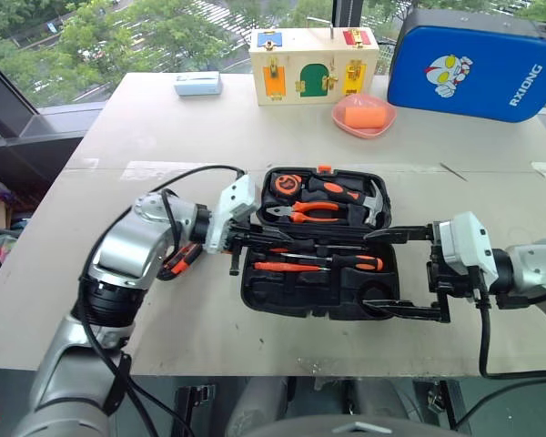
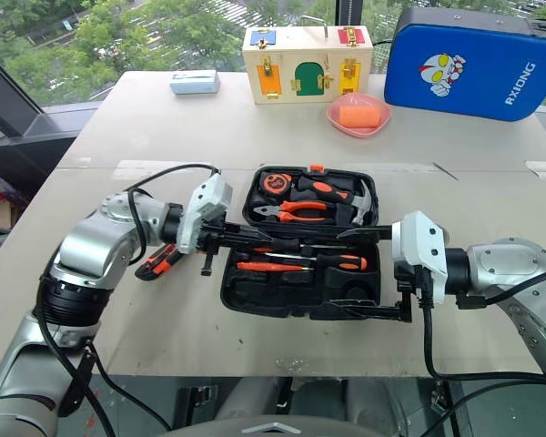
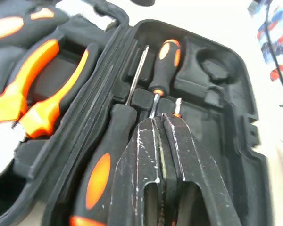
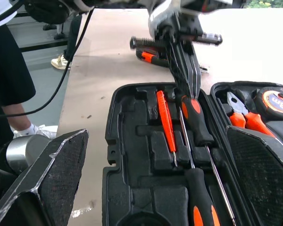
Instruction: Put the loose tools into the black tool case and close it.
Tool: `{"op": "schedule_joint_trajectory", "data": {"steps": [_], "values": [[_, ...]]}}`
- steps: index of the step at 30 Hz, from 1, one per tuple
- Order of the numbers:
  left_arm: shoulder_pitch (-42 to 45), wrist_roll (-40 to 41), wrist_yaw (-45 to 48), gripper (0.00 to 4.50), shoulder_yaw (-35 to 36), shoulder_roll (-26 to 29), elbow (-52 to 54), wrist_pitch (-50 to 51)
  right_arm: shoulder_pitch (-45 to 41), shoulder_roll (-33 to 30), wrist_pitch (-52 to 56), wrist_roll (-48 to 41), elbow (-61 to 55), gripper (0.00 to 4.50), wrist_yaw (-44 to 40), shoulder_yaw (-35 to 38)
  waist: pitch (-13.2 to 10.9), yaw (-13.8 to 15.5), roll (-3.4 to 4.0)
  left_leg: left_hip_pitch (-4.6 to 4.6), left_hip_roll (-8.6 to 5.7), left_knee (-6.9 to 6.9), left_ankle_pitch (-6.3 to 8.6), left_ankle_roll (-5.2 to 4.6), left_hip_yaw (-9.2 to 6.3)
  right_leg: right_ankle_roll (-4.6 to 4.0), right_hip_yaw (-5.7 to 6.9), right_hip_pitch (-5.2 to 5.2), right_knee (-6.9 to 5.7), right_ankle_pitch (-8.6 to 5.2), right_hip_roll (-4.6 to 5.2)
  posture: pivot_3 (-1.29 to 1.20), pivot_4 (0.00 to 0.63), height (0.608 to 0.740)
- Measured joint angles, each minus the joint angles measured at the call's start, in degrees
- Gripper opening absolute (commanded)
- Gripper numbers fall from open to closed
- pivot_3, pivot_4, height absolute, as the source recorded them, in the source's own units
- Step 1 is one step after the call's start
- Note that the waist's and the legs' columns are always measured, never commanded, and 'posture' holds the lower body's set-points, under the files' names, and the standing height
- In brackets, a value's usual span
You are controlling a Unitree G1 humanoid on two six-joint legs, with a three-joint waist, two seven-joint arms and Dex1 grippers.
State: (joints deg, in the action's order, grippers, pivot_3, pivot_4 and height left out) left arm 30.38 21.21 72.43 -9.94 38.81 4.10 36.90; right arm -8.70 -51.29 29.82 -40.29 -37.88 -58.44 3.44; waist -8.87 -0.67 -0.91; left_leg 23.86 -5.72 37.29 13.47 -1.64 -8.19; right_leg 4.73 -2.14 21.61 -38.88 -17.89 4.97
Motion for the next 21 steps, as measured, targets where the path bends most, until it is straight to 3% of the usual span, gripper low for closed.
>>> {"op": "schedule_joint_trajectory", "data": {"steps": [21], "values": [[-9.11,-5.77,-3.45,0.07,-3.95,2.68,1.44,-14.82,0.84,-0.01,-0.16,0.65,0.89,4.5,0.02,0.0,0.28,-0.11,0.18,-0.12,0.01,-0.14,0.01,0.0,0.01,-0.01,-0.13,-0.01,0.03,0.0,0.01,0.0,0.15,0.735]]}}
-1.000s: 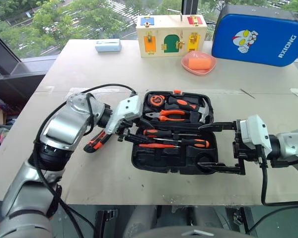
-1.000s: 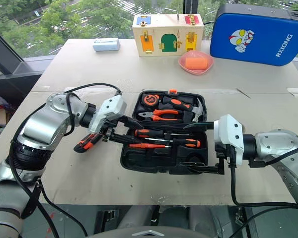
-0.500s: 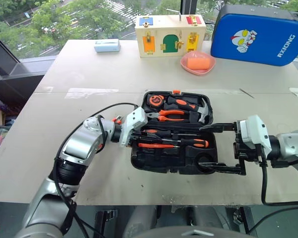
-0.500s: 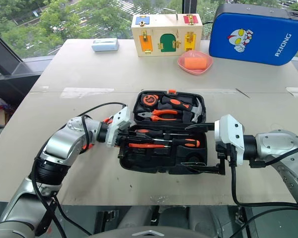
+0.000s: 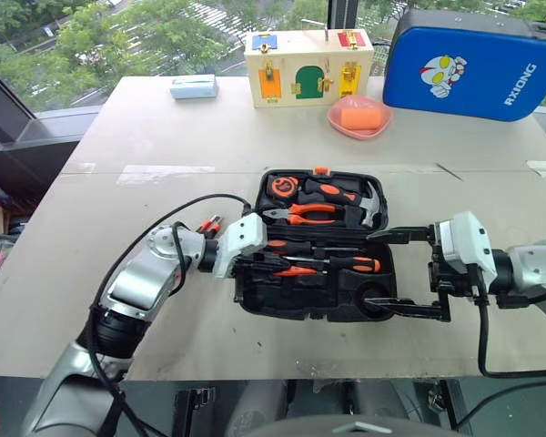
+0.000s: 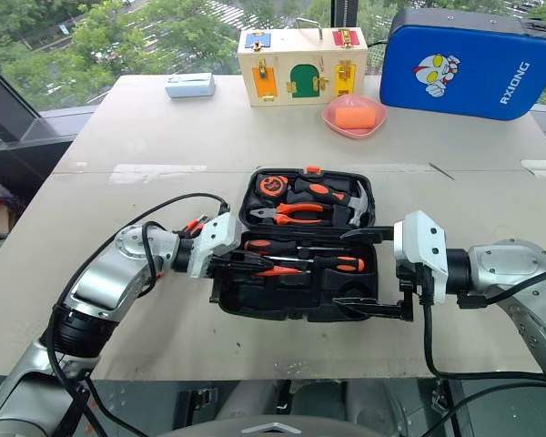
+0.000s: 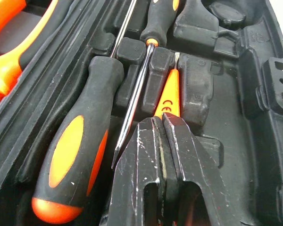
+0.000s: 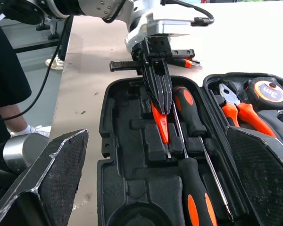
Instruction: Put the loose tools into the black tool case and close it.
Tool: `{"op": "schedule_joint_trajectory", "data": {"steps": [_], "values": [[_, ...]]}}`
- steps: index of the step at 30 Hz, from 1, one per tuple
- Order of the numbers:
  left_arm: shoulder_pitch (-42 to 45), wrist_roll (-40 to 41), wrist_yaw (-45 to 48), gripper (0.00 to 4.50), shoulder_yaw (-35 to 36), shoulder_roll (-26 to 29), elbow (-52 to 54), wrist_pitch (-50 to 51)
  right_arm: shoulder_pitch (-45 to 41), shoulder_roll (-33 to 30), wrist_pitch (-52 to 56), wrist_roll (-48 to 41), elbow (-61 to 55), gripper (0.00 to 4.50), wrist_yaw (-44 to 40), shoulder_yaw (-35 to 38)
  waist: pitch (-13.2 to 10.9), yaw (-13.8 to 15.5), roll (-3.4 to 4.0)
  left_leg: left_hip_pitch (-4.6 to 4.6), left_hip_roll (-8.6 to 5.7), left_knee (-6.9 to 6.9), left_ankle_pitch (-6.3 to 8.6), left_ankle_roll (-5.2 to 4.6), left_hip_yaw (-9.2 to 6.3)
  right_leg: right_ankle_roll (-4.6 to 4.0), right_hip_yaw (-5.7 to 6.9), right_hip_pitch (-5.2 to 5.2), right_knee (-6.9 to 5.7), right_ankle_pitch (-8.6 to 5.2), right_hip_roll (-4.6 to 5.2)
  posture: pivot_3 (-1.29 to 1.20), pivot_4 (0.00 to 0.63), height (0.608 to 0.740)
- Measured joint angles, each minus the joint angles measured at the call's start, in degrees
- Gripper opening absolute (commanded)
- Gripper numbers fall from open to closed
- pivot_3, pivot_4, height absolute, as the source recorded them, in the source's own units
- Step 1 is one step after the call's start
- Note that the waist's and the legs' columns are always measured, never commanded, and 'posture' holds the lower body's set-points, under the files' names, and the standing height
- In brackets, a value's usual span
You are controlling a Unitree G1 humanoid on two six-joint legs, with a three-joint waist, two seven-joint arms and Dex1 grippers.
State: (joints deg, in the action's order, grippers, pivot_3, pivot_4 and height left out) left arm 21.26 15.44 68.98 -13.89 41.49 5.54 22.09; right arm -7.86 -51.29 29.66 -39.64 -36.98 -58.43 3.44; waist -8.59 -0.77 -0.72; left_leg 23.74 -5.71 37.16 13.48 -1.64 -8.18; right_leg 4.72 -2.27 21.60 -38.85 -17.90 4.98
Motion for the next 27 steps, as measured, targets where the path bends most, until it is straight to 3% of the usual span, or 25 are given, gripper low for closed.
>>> {"op": "schedule_joint_trajectory", "data": {"steps": [5,10,13,15,16,19,20,21,24,27], "values": [[-0.69,-0.57,-0.91,0.07,0.44,-0.02,-0.19,-3.36,0.0,0.1,-0.01,0.03,0.0,4.5,0.03,0.0,0.01,0.0,0.0,-0.01,0.0,0.02,0.0,0.0,0.0,0.0,0.0,0.0,-0.02,0.0,0.0,0.0,0.15,0.735],[-6.46,4.69,-1.85,0.07,8.96,5.69,4.67,2.88,-2.7,1.38,-0.62,0.3,2.34,4.5,-0.16,-0.44,-0.02,-0.82,-0.01,0.02,0.02,-0.11,0.0,0.0,-0.05,-0.01,-0.06,0.11,-0.02,0.0,-0.05,0.0,0.15,0.735],[-8.39,10.73,-4.41,0.86,19.17,7.8,7.63,10.05,-5.84,3.43,-1.66,0.86,4.3,4.5,-1.2,-2.04,-0.06,-0.7,-0.08,0.06,0.01,-0.03,0.01,0.0,-0.06,0.0,-0.04,0.11,-0.01,0.0,-0.04,0.0,0.15,0.735],[-15.25,14.6,-5.63,1.84,30.76,11.28,12.16,14.83,-8.87,5.73,-2.99,1.36,6.39,4.5,-2.06,-3.65,-0.07,-1.53,-0.09,0.04,0.01,-0.07,0.01,0.01,-0.01,0.0,-0.14,0.11,0.04,0.0,-0.03,0.0,0.15,0.735],[-16.21,15.16,-5.77,2.15,32.9,11.62,12.57,15.78,-8.93,5.77,-3.17,1.45,6.93,4.5,-2.3,-3.66,-0.06,-1.49,-0.06,0.03,0.0,-0.09,0.0,0.01,-0.01,0.0,-0.16,0.11,0.05,0.0,-0.02,0.0,0.15,0.735],[-29.7,16.56,-7.94,3.5,45.44,10.17,18.75,19.86,-12.6,7.59,-3.48,1.4,9.72,4.5,-4.15,-5.62,-0.1,-1.59,0.0,0.0,0.01,-0.19,0.01,0.01,0.03,0.0,-0.19,0.14,0.1,0.0,-0.02,0.0,0.15,0.735],[-36.42,15.97,-8.34,4.17,50.07,8.16,20.3,20.2,-13.8,8.01,-3.61,1.29,10.89,4.5,-5.13,-5.85,-0.09,-1.65,-0.01,-0.02,0.02,-0.28,0.0,0.01,0.06,-0.01,-0.19,0.14,0.11,0.0,-0.01,0.0,0.15,0.735],[-41.38,15.03,-8.72,4.49,53.61,6.14,21.3,19.7,-14.85,8.61,-3.56,1.06,11.68,4.5,-5.86,-6.06,-0.1,-1.75,-0.04,-0.02,0.05,-0.31,0.01,0.01,0.07,-0.02,-0.22,0.17,0.15,0.0,-0.04,0.0,0.15,0.735],[-54.84,12.22,-9.76,4.49,62.45,-0.87,22.3,16.96,-17.64,9.17,-3.25,-0.51,13.48,4.5,-8.9,-6.69,-0.12,-1.39,-0.07,-0.03,0.06,-0.33,0.01,0.0,0.04,-0.04,-0.15,0.12,0.24,-0.01,0.01,0.0,0.15,0.735],[-61.33,10.53,-11.28,4.49,66.89,-4.71,22.97,14.41,-19.4,9.2,-2.99,-1.34,14.54,4.5,-11.81,-7.27,-0.1,0.64,-0.1,-0.01,0.03,-0.29,0.16,-0.23,-0.13,-0.09,-0.06,0.01,0.3,0.03,0.08,0.0,0.15,0.735]]}}
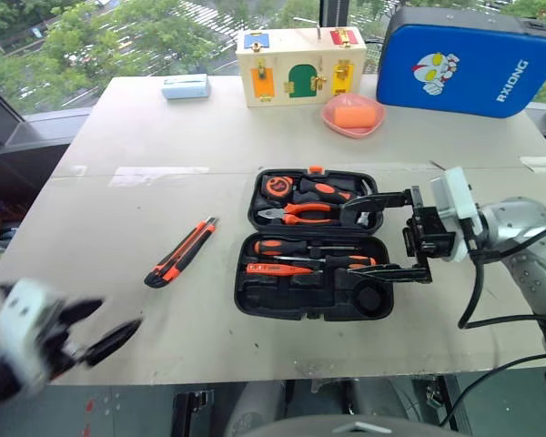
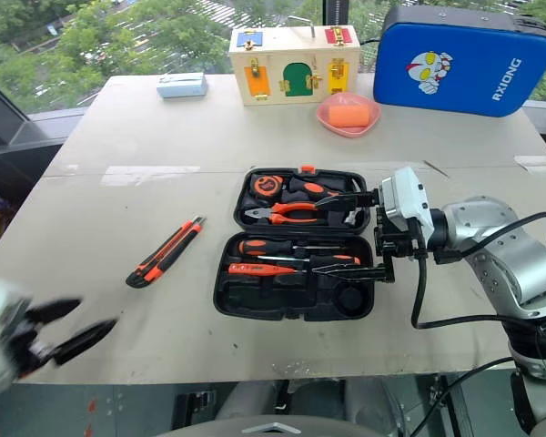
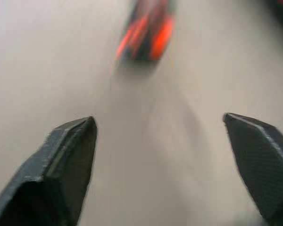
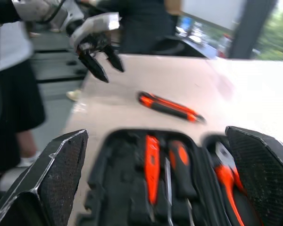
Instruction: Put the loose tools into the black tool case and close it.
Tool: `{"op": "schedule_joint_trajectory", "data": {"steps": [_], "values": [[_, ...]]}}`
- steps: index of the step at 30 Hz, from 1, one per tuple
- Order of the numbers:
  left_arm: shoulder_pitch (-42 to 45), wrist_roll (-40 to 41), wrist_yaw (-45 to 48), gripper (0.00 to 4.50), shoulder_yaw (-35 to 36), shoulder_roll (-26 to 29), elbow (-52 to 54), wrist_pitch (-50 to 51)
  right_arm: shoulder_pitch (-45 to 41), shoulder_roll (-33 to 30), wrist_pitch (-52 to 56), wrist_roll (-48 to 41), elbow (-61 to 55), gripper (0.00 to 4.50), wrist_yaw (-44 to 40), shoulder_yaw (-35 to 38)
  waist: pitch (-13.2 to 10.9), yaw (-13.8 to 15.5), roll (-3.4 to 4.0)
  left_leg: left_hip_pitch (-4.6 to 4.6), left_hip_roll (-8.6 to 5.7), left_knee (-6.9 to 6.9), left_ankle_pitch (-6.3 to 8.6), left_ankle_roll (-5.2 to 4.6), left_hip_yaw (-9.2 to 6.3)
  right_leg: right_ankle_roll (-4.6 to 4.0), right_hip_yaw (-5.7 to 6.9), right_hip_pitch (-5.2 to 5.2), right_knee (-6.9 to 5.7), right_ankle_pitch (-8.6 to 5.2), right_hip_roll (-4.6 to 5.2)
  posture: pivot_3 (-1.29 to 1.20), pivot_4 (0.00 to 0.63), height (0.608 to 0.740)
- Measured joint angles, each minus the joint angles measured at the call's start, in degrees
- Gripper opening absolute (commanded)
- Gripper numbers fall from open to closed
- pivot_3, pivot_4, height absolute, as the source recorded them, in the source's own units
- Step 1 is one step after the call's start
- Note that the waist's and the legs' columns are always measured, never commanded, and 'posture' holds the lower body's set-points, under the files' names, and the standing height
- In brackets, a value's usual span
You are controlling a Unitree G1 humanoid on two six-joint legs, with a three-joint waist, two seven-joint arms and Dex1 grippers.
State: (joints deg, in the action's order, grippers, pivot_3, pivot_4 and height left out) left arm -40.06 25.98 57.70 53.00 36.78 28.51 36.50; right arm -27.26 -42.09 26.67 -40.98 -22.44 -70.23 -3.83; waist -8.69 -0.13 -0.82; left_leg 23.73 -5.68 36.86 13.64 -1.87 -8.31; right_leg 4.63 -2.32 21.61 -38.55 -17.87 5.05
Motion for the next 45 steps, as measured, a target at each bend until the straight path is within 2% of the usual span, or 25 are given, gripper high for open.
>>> {"op": "schedule_joint_trajectory", "data": {"steps": [2,5,8,10,11,12,13,14,17,22,27,28,33,39,42,45], "values": [[-1.71,-0.01,-0.95,4.49,1.17,-0.77,1.04,-0.99,-0.74,-0.01,0.02,0.0,0.52,4.5,-1.46,-0.17,0.01,1.41,0.0,0.01,0.0,0.04,0.0,-0.01,0.0,-0.1,0.04,-0.03,0.0,0.06,0.02,0.0,0.15,0.735],[-1.53,0.07,-1.79,4.49,0.75,0.16,1.86,-0.76,-0.73,-0.02,0.01,0.21,1.08,4.5,-2.54,-0.22,0.02,1.98,-0.02,0.01,0.0,0.08,0.0,-0.01,0.02,-0.16,0.01,-0.03,0.0,0.09,0.01,0.0,0.15,0.735],[1.56,0.49,-2.57,4.49,-1.3,5.01,1.94,1.84,-0.59,-0.11,-0.08,0.46,1.07,4.5,-3.06,-0.26,0.04,2.09,-0.02,0.0,0.01,0.07,0.0,0.0,0.01,-0.15,0.03,-0.01,-0.02,0.1,-0.03,0.0,0.15,0.735],[7.03,0.58,-3.32,4.49,-5.65,11.3,1.58,4.82,0.34,-0.41,-0.08,0.6,0.61,4.5,-2.98,-0.23,0.05,2.09,0.01,0.02,0.02,0.01,0.0,0.01,0.01,-0.15,0.02,0.05,-0.03,0.1,-0.05,0.0,0.15,0.735],[8.26,0.55,-3.43,4.49,-6.7,12.45,1.3,5.37,0.79,-0.63,-0.08,0.59,0.37,4.5,-2.93,-0.03,0.05,2.07,0.01,0.0,0.01,-0.02,0.0,0.01,0.04,-0.15,0.01,0.06,-0.03,0.1,-0.04,0.0,0.15,0.735],[12.8,0.38,-3.9,4.49,-11.43,17.41,-0.33,7.53,1.8,-0.74,0.24,0.57,-0.44,4.5,-2.56,-0.03,0.06,1.7,0.02,0.02,0.01,-0.08,-0.05,0.09,0.04,-0.14,0.02,0.1,-0.03,0.1,-0.05,0.0,0.15,0.735],[15.99,0.15,-4.22,4.49,-14.46,19.71,-1.47,8.92,2.48,-0.91,0.43,0.56,-1.25,4.5,-2.1,0.17,0.05,1.4,0.03,0.01,0.01,-0.1,-0.12,0.22,0.04,-0.14,0.02,0.11,-0.03,0.1,-0.05,0.0,0.15,0.735],[17.68,0.15,-4.34,4.49,-15.93,20.72,-2.27,9.59,2.65,-0.99,0.49,0.56,-1.51,4.5,-1.88,0.2,0.05,1.21,0.07,0.0,0.0,-0.15,-0.13,0.23,0.04,-0.14,0.02,0.1,-0.03,0.1,-0.04,0.0,0.15,0.735],[33.33,0.01,-6.22,4.49,-27.69,25.09,-9.49,14.57,4.86,-1.61,0.54,1.04,-4.38,4.5,0.06,0.57,0.04,0.83,0.07,-0.02,0.01,-0.24,-0.14,0.24,0.04,-0.14,0.07,0.18,-0.07,0.1,-0.07,0.0,0.15,0.735],[46.43,-3.51,-6.59,4.49,-42.16,26.6,-18.23,15.29,6.45,-1.95,0.22,3.31,-6.63,4.5,3.76,1.04,0.03,-0.95,0.03,0.01,0.02,-0.34,-0.19,0.32,0.14,-0.12,0.03,0.3,-0.09,0.11,-0.1,0.0,0.15,0.735],[52.12,-7.42,-4.8,4.49,-51.06,26.02,-23.56,12.01,7.72,-2.14,0.23,4.02,-7.04,4.5,5.71,1.9,0.05,-0.81,0.07,0.05,0.02,-0.34,-0.22,0.35,0.16,-0.13,0.02,0.5,-0.24,0.1,-0.08,0.0,0.15,0.735],[52.73,-8.11,-4.5,3.96,-51.92,25.8,-24.15,11.1,7.81,-2.14,0.25,4.03,-7.07,4.5,5.9,1.92,0.04,-0.63,0.1,0.05,0.01,-0.34,-0.22,0.34,0.17,-0.13,0.01,0.5,-0.27,0.1,-0.06,0.0,0.15,0.735],[54.39,-10.61,-3.66,1.93,-53.7,24.75,-26.52,7.84,8.4,-2.32,0.19,4.65,-7.65,4.5,6.45,1.98,0.15,-0.29,0.27,-0.02,-0.02,-0.26,-0.21,0.31,0.17,-0.12,0.01,0.41,-0.35,0.11,-0.03,0.0,0.15,0.735],[52.48,-10.87,-1.28,1.9,-51.54,23.83,-28.05,0.94,9.43,-3.74,-0.78,5.99,-7.56,4.5,5.95,2.16,0.21,-0.36,0.38,0.04,-0.01,-0.28,-0.23,0.34,0.11,-0.12,0.03,0.44,-0.32,0.11,-0.03,0.0,0.15,0.735],[51.7,-7.23,4.66,1.9,-48.78,23.17,-25.75,-6.18,12.06,-5.87,-1.06,6.33,-7.21,4.5,4.6,3.08,0.0,-0.17,0.02,0.16,0.0,-0.19,-0.24,0.37,0.01,-0.13,0.04,0.46,-0.3,0.11,-0.02,0.0,0.15,0.735],[53.67,0.11,13.44,1.9,-45.34,25.29,-17.74,-7.9,16.11,-9.04,-1.05,5.14,-7.77,4.5,2.42,6.4,-0.03,-0.1,-0.04,0.2,0.0,-0.09,-0.24,0.37,0.02,-0.12,0.03,0.42,-0.26,0.11,0.01,0.0,0.15,0.735]]}}
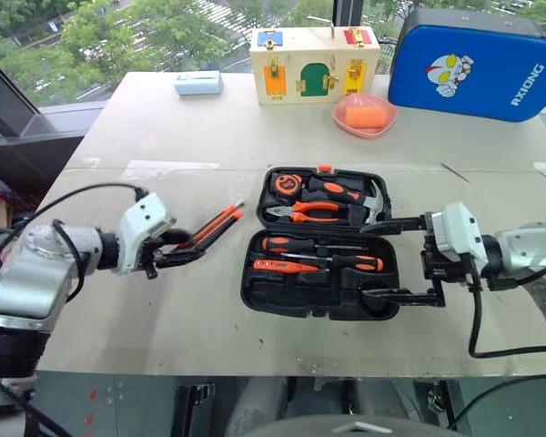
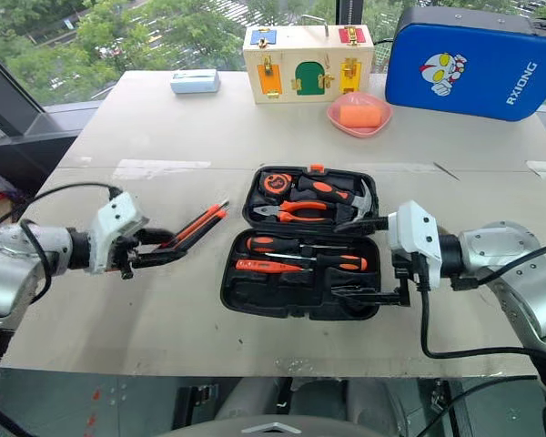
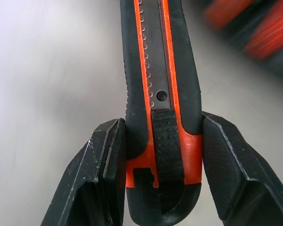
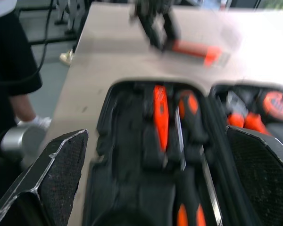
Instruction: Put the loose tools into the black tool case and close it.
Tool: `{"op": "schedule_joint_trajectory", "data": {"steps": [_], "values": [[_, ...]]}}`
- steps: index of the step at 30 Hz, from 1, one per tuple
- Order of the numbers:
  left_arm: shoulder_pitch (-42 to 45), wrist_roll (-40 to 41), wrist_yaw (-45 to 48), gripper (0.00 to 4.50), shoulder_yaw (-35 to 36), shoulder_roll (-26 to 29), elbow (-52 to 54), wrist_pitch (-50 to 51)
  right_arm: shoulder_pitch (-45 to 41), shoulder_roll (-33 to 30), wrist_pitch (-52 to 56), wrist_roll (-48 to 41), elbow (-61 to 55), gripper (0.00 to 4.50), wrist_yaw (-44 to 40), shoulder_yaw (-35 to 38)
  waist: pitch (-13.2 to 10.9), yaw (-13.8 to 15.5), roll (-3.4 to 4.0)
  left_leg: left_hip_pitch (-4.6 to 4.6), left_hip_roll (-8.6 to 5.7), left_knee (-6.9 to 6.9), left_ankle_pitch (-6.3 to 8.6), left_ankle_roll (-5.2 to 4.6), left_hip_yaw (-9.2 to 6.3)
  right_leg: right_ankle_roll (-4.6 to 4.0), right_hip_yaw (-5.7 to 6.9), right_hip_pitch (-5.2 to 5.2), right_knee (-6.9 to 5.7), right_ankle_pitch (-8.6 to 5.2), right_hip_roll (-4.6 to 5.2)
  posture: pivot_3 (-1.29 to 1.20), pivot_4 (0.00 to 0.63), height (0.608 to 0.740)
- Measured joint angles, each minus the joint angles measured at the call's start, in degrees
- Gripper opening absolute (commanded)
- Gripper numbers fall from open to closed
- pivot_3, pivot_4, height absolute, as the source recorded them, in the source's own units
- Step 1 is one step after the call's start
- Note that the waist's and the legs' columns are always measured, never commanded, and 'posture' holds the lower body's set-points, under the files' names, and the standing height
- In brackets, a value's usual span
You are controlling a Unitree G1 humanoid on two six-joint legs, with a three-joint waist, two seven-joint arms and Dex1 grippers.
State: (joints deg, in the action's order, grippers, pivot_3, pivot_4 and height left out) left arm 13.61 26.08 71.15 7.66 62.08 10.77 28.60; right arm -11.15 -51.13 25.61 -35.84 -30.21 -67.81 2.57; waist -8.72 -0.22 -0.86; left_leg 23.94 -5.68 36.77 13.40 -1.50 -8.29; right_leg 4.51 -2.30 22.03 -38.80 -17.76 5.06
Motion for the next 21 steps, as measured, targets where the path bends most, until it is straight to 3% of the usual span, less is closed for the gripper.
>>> {"op": "schedule_joint_trajectory", "data": {"steps": [4,10,12,16,21], "values": [[6.21,4.27,8.71,1.9,-3.96,3.19,8.52,1.02,5.98,-2.66,-0.01,-0.77,-2.33,4.5,-0.87,4.55,0.08,-0.31,0.23,-0.2,0.0,-0.03,0.01,-0.03,0.08,0.01,0.01,-0.24,0.01,-0.01,-0.03,0.0,0.15,0.735],[18.1,-4.05,14.73,1.9,-26.3,-5.89,6.51,0.68,12.56,-3.46,0.17,-0.88,-6.4,4.5,1.22,10.12,0.03,-0.51,0.17,-0.16,0.0,0.25,0.08,-0.16,0.07,0.02,0.19,-0.33,-0.09,0.0,-0.18,0.0,0.15,0.735],[20.64,-7.57,15.73,1.9,-30.18,-7.38,3.95,-0.52,13.64,-3.44,0.53,-0.96,-7.55,4.5,2.41,11.07,0.03,-0.54,0.17,-0.15,0.01,0.29,0.05,-0.11,0.06,0.03,0.19,-0.33,-0.09,-0.01,-0.21,0.0,0.15,0.735],[23.51,-12.57,16.95,1.9,-35.37,-9.92,-1.14,-0.54,16.02,-3.27,0.99,-1.12,-9.9,4.5,4.76,12.28,0.02,-0.51,0.14,-0.12,0.02,0.33,0.02,-0.07,0.03,0.04,0.24,-0.33,-0.08,-0.02,-0.43,0.0,0.15,0.735],[24.53,-13.04,17.77,1.9,-36.31,-13.32,-3.25,1.06,17.29,-2.9,1.3,-1.24,-11.4,4.5,6.75,12.52,0.01,-0.5,0.13,-0.1,0.03,0.45,0.03,-0.08,0.02,0.05,0.23,-0.37,-0.11,-0.01,-0.42,0.0,0.15,0.735]]}}
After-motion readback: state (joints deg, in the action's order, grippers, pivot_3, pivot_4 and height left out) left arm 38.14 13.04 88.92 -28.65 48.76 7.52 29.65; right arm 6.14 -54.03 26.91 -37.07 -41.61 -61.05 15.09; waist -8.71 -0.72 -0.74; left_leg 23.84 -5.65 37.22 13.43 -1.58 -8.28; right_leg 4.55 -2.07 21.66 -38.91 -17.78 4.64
